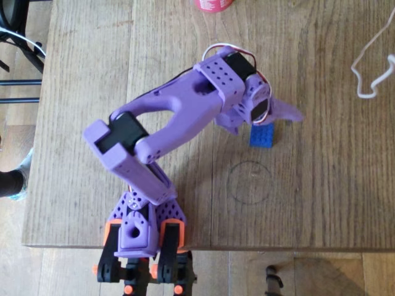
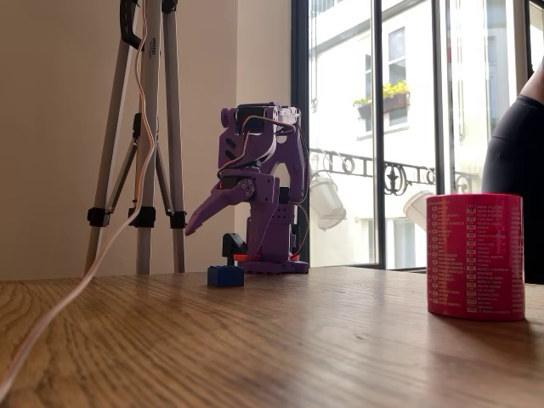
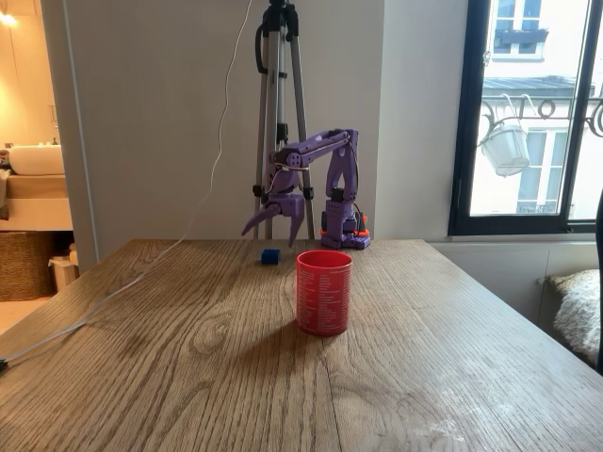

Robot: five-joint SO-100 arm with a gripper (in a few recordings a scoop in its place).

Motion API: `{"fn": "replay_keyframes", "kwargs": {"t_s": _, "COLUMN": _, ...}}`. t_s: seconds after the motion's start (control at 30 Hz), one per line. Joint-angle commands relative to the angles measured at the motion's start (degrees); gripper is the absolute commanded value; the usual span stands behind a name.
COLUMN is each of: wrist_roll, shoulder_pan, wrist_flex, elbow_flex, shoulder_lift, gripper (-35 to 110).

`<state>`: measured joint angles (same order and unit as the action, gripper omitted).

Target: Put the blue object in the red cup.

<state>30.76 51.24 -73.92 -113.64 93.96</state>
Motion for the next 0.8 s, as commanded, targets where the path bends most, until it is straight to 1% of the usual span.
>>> {"fn": "replay_keyframes", "kwargs": {"t_s": 0.0, "wrist_roll": 2.46, "shoulder_pan": -0.79, "wrist_flex": 0.18, "elbow_flex": 0.70, "shoulder_lift": -0.88, "gripper": 47}}
{"fn": "replay_keyframes", "kwargs": {"t_s": 0.2, "wrist_roll": 3.96, "shoulder_pan": -2.20, "wrist_flex": 4.04, "elbow_flex": 1.67, "shoulder_lift": -5.36, "gripper": 45}}
{"fn": "replay_keyframes", "kwargs": {"t_s": 0.47, "wrist_roll": 5.80, "shoulder_pan": -2.90, "wrist_flex": 6.68, "elbow_flex": 3.60, "shoulder_lift": -10.11, "gripper": 38}}
{"fn": "replay_keyframes", "kwargs": {"t_s": 0.77, "wrist_roll": 5.71, "shoulder_pan": -1.58, "wrist_flex": 6.94, "elbow_flex": 3.87, "shoulder_lift": -11.78, "gripper": 34}}
